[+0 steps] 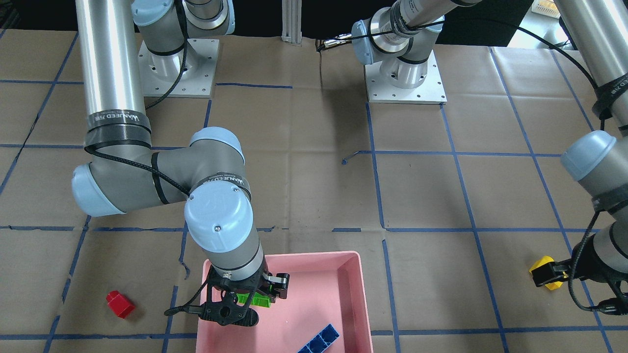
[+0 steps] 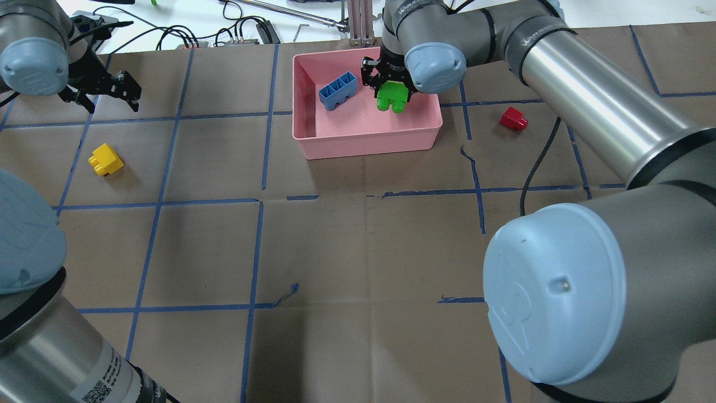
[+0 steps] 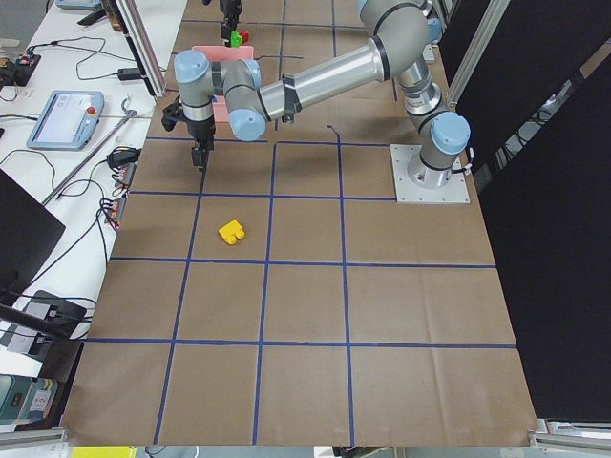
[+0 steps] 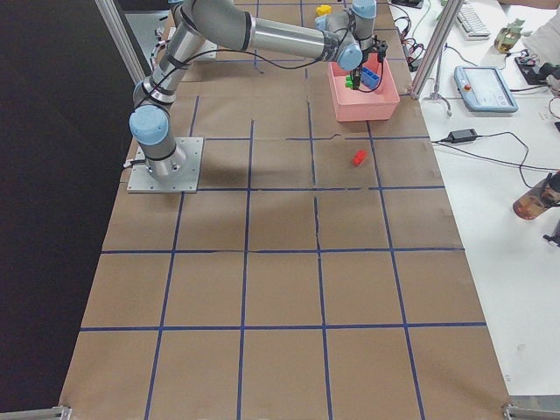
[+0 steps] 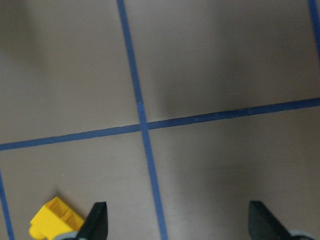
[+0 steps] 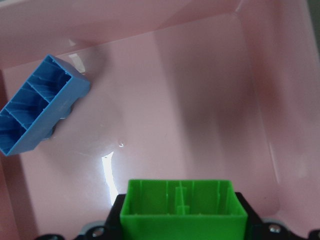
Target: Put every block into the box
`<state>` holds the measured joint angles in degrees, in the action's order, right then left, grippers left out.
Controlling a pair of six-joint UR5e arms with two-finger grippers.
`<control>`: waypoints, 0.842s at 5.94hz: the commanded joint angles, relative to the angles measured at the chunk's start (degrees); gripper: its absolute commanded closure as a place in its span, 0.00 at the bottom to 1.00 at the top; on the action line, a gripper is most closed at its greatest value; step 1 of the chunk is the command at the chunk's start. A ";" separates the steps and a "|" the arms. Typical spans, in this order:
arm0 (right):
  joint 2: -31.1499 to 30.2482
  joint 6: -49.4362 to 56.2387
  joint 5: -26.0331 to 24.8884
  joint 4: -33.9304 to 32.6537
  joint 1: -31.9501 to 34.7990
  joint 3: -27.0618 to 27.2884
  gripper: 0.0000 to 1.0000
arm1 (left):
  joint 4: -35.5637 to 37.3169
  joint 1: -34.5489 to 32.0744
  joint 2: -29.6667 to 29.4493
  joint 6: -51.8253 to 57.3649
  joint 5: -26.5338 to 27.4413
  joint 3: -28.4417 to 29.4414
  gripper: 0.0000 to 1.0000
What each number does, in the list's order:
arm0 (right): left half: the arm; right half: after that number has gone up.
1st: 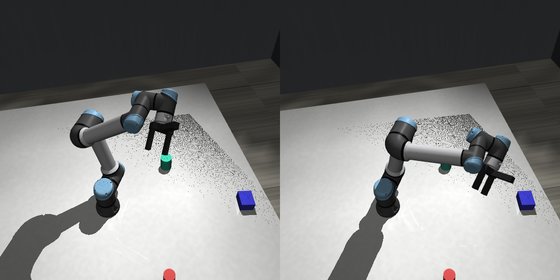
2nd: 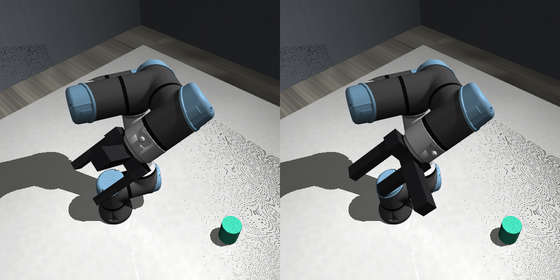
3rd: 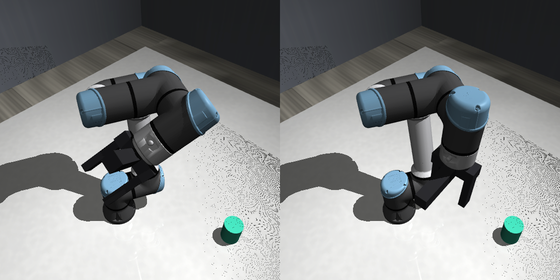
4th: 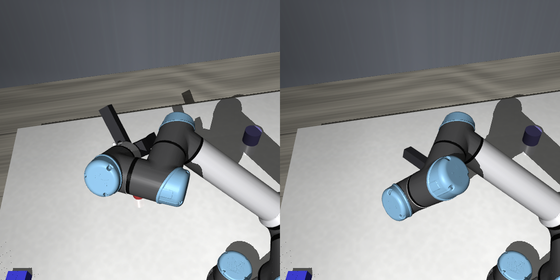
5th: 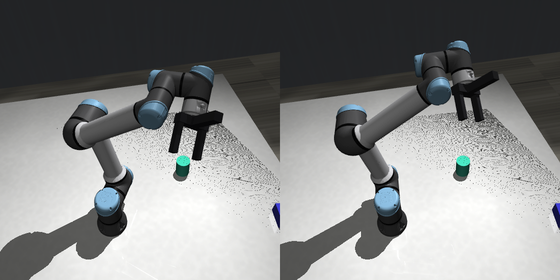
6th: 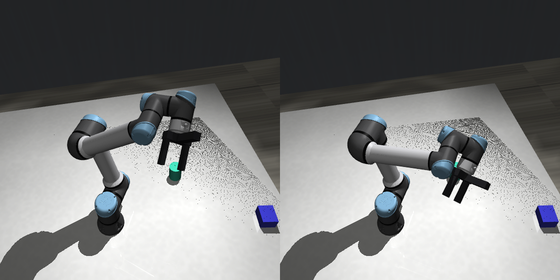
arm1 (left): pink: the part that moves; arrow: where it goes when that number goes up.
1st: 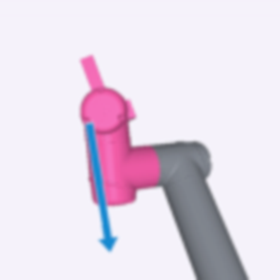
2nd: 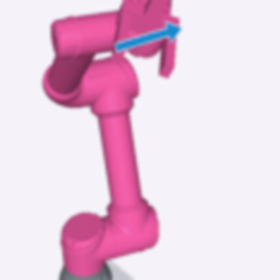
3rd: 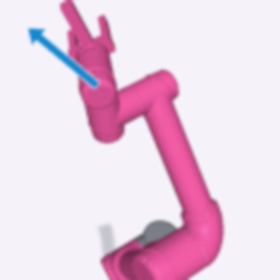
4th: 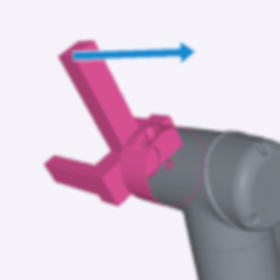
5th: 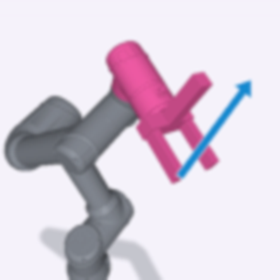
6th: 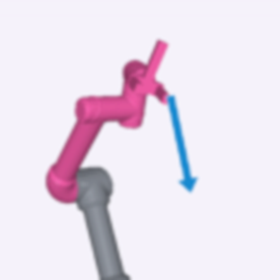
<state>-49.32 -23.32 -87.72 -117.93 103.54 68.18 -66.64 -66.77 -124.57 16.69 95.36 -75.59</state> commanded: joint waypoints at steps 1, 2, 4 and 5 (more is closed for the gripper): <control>0.98 -1.46 0.09 -1.95 0.52 -0.33 0.01 | 1.58 4.60 -3.90 -1.31 -0.17 0.52 0.01; 0.28 -1.37 -0.08 -1.43 0.44 -1.72 0.01 | 5.86 5.15 -4.53 -1.49 -0.17 -1.56 0.01; -0.86 0.72 -0.96 7.04 -1.48 -8.90 0.00 | 9.83 5.59 -4.18 -13.15 0.18 -6.83 0.01; -1.30 7.26 -1.92 10.58 -5.24 -11.12 0.00 | 10.03 5.59 -4.45 -13.26 0.18 -7.03 0.01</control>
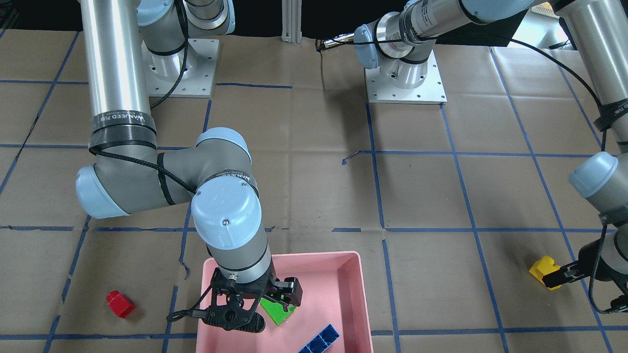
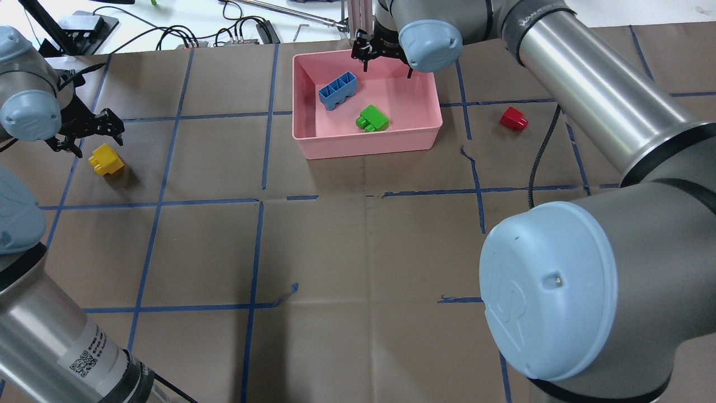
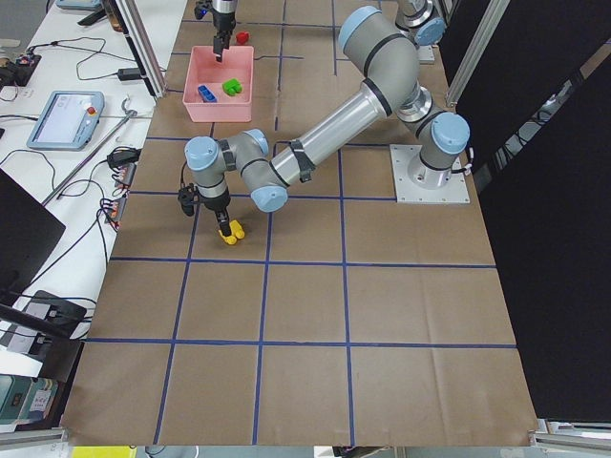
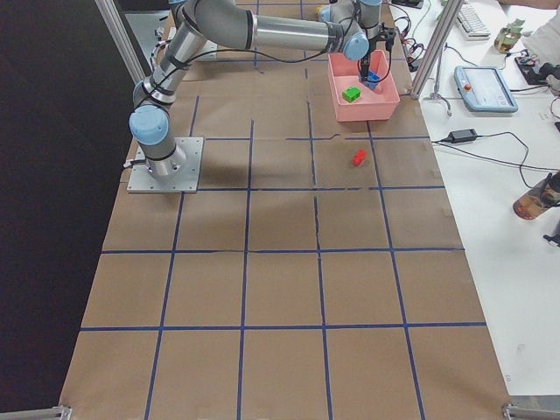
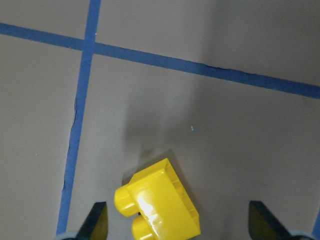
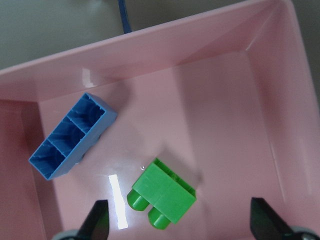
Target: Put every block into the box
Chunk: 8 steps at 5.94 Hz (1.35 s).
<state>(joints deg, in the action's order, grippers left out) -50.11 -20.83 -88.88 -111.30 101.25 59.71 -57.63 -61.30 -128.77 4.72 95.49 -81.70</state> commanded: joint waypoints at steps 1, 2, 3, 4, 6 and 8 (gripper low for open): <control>-0.60 15.88 -0.77 4.85 -8.21 -2.58 0.00 | 1.11 0.22 -0.87 -1.29 0.13 -1.18 0.01; -0.60 28.96 -0.77 4.95 -12.17 -2.14 0.00 | 1.03 0.30 -1.31 -1.12 0.39 -1.18 0.01; -0.51 41.36 -0.77 5.21 -14.65 -1.88 0.00 | 0.94 0.30 -1.31 -1.12 2.66 -1.44 0.01; -0.34 51.75 -0.51 5.04 -17.02 0.74 0.00 | 1.03 0.57 -1.31 -1.12 2.59 -1.45 0.15; 0.27 66.22 0.28 -1.76 -20.38 9.69 0.00 | 0.68 3.02 -1.14 -0.77 0.06 -1.79 0.64; 1.16 69.17 0.46 -4.79 -20.56 16.03 0.01 | 0.07 2.33 0.79 -0.59 -0.39 -1.80 1.00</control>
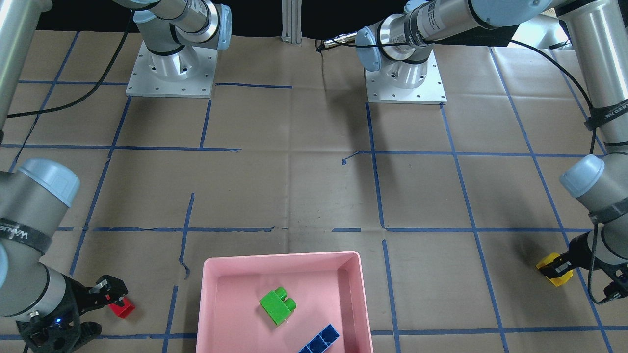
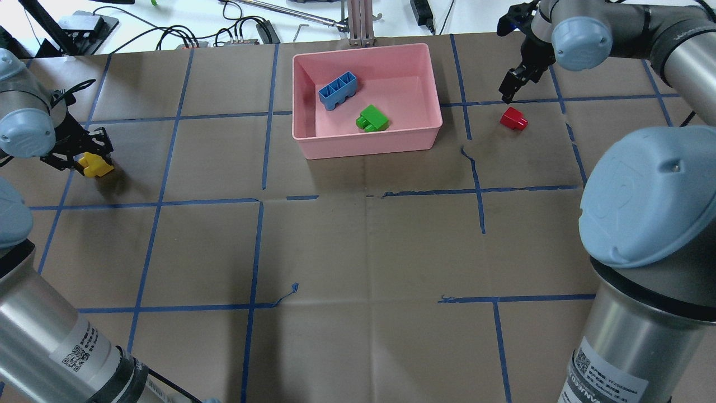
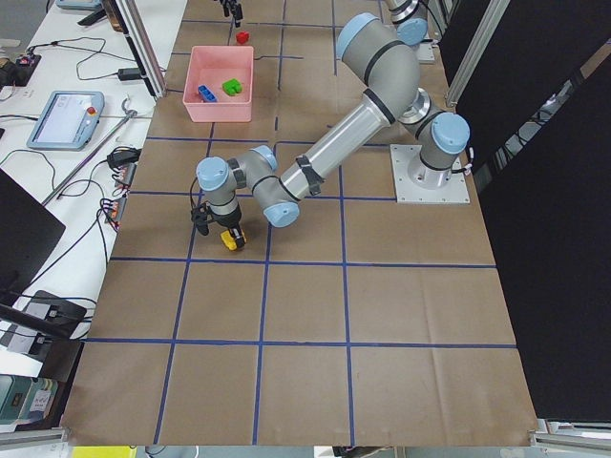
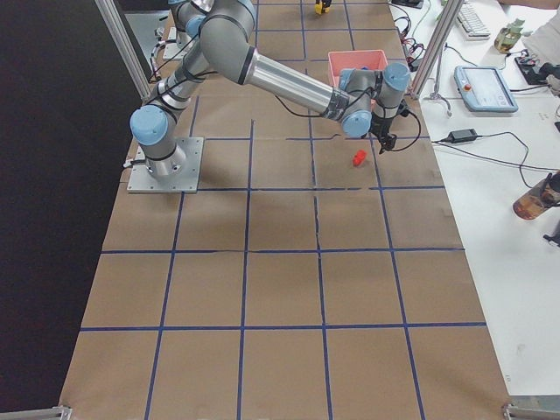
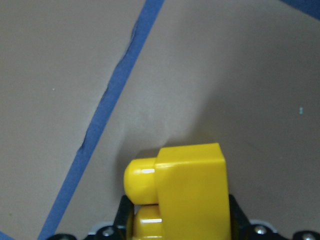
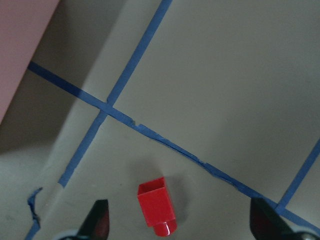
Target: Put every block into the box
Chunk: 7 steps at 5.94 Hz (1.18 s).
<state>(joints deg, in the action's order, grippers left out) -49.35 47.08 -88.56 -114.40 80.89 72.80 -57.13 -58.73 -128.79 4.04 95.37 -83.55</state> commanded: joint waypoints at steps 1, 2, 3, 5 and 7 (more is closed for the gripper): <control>0.57 1.35 0.67 -1.79 -0.21 4.01 0.01 | -0.88 -0.86 2.82 0.10 -1.75 0.22 1.00; 0.92 1.52 0.50 -1.88 -0.21 4.19 0.20 | -1.49 -6.00 5.54 2.01 -2.55 0.40 1.00; 0.92 1.52 -0.03 -1.96 -0.21 3.94 0.51 | -1.58 -13.01 8.09 2.12 -2.82 1.27 1.00; 0.83 0.91 -0.30 -4.92 -0.21 3.14 0.83 | -1.49 -28.48 11.00 3.60 -3.17 2.76 1.00; -0.05 -8.88 0.23 -4.09 -0.04 -5.40 0.84 | -0.53 -38.70 9.44 5.98 -2.91 3.39 1.00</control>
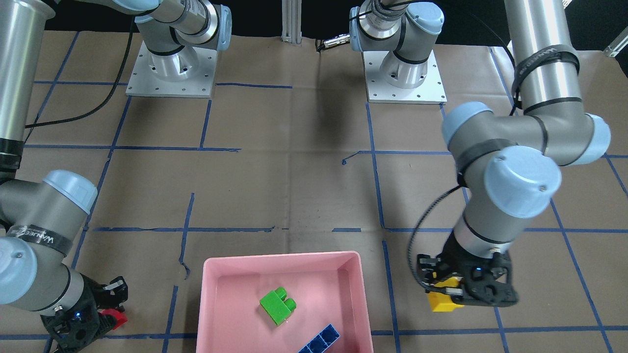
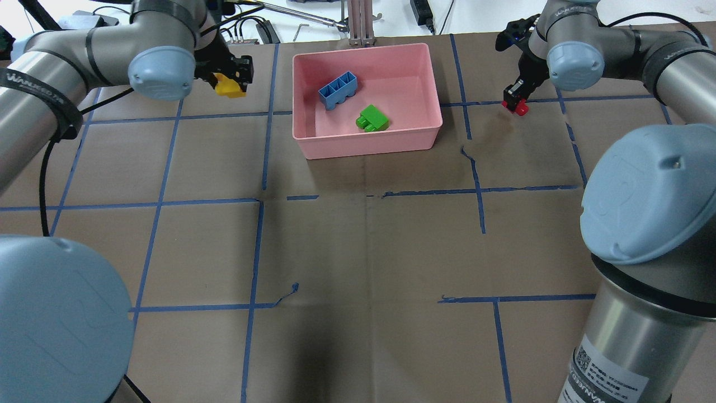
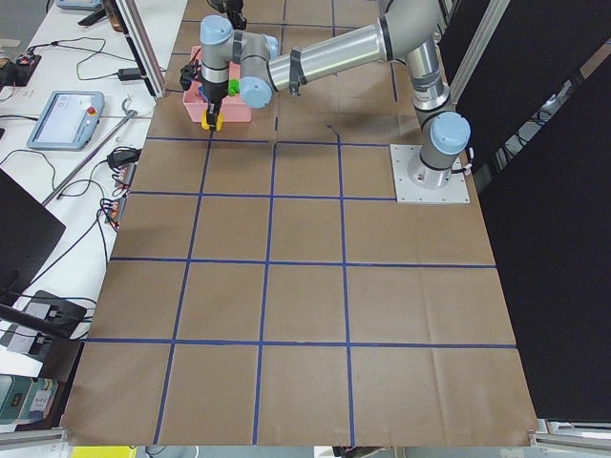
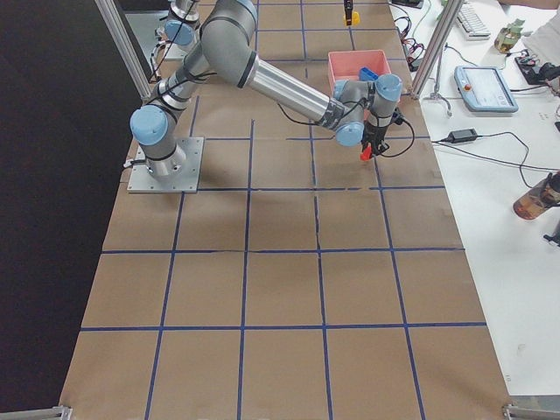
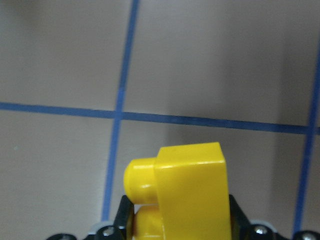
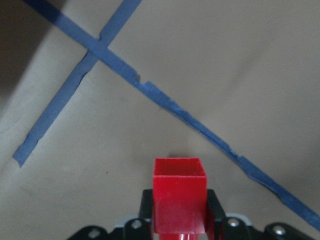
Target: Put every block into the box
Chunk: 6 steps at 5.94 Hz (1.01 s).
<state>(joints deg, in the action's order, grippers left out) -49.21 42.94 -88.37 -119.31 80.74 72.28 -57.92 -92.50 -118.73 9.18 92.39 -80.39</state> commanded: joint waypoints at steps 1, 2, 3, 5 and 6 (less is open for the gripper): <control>-0.09 -9.24 0.13 6.40 0.12 -11.05 0.84 | 1.22 -8.89 -2.71 4.41 -0.02 0.32 1.00; -0.18 -16.07 0.31 11.94 0.38 -15.37 0.84 | 4.80 -10.06 -4.82 7.49 -0.02 0.84 1.00; -0.27 -22.14 0.65 17.56 0.91 -18.46 0.84 | 8.66 -10.07 -5.63 7.09 0.16 1.02 0.80; -0.97 -35.94 5.05 20.43 5.54 -19.11 0.84 | 2.87 -9.63 -2.67 6.91 0.51 1.19 0.00; -0.88 -41.83 4.53 20.17 8.96 -19.11 0.84 | -5.19 -8.59 1.97 6.47 0.34 0.41 0.00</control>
<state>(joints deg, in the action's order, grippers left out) -50.03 6.95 -83.77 -99.22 86.62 53.27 -56.95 -101.81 -120.18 15.93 92.80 -79.54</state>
